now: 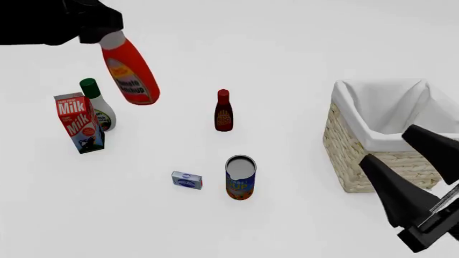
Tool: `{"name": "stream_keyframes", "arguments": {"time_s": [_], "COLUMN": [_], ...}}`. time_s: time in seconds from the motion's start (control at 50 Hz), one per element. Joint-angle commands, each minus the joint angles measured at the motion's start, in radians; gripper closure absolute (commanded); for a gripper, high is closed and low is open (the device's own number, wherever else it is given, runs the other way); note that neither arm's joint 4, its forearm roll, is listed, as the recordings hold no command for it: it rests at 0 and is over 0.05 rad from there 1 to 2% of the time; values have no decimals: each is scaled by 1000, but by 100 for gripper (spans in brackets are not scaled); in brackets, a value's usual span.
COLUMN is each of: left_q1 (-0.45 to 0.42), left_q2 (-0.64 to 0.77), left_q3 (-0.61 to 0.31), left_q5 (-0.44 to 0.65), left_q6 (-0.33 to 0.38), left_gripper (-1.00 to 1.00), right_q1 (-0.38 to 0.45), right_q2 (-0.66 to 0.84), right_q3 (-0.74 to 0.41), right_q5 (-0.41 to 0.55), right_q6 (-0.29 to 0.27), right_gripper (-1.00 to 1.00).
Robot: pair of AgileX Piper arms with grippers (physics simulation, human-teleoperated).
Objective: Pick the ketchup and place it in the basket.
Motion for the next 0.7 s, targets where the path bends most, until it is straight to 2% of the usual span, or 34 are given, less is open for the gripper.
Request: {"name": "stream_keyframes", "arguments": {"time_s": [0.02, 0.06, 0.34, 0.54, 0.7], "left_q1": [-62, -95, -142, -197, -223], "left_q2": [-59, -68, -70, -74, -76], "left_q3": [-3, 1, -35, -25, -19], "left_q5": [57, 67, 109, 115, 116], "left_q6": [0, -7, 7, 10, 28], "left_gripper": [100, 100, 100, 100, 100], "right_q1": [103, 117, 209, 275, 304], "right_q2": [122, 143, 251, 353, 408], "right_q3": [-48, -54, -120, -178, -211], "right_q5": [-51, -62, -85, -85, -92], "right_q6": [3, -8, -16, -27, -3], "right_gripper": [-100, -100, -100, -100, -100]}}
